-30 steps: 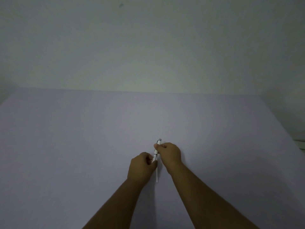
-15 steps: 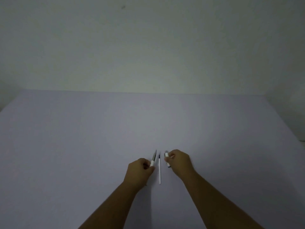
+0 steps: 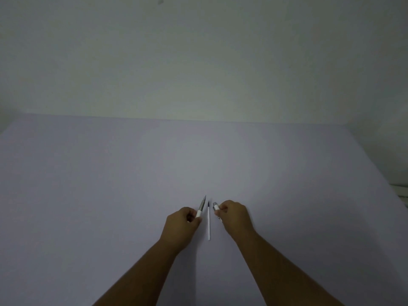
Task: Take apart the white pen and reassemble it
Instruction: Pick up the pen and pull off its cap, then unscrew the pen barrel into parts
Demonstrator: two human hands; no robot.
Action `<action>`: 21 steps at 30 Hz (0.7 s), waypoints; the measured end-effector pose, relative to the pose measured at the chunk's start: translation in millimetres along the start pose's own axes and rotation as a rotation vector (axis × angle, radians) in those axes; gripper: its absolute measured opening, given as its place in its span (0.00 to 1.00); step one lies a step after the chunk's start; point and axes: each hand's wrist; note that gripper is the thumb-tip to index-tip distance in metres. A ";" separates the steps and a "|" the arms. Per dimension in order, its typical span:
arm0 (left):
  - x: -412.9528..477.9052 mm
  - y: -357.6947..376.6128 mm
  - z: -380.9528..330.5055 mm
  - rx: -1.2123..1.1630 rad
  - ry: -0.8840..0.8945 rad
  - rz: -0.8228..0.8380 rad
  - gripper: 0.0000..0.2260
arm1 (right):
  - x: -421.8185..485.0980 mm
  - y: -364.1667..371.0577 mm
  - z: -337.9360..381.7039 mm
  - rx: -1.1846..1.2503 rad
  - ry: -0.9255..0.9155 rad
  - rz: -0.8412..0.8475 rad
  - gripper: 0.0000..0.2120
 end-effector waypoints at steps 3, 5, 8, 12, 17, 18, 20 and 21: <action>-2.4 -1.6 -2.2 -0.021 -0.011 0.021 0.03 | -2.2 -2.9 -1.2 0.021 0.014 -0.010 0.11; -4.5 -2.7 -3.9 -0.013 0.004 0.018 0.03 | -4.4 -8.0 1.3 0.044 -0.005 -0.059 0.13; -7.5 -5.1 -7.7 0.034 0.069 0.003 0.03 | -9.2 -17.3 12.7 0.208 0.040 -0.108 0.20; -12.2 -8.6 -19.0 0.062 0.140 -0.022 0.05 | -23.4 -24.3 33.7 0.428 0.142 0.096 0.17; -12.3 -18.2 -32.1 0.085 0.220 -0.033 0.04 | -24.9 -37.5 45.8 0.513 0.118 0.126 0.12; -12.4 -21.4 -34.1 0.070 0.225 -0.034 0.05 | -25.3 -41.5 48.0 0.532 0.106 0.140 0.11; -13.0 -27.5 -39.6 0.021 0.210 -0.021 0.06 | -26.0 -48.5 51.5 0.588 0.085 0.175 0.07; -13.6 -30.2 -43.0 -0.001 0.205 -0.015 0.06 | -26.4 -52.2 52.8 0.631 0.085 0.198 0.06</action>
Point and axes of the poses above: each hand's wrist, its own x-axis towards the middle knuckle, its own y-axis out of the palm, z = x × y, and after that the axes turned 14 degrees about -z, right-handed
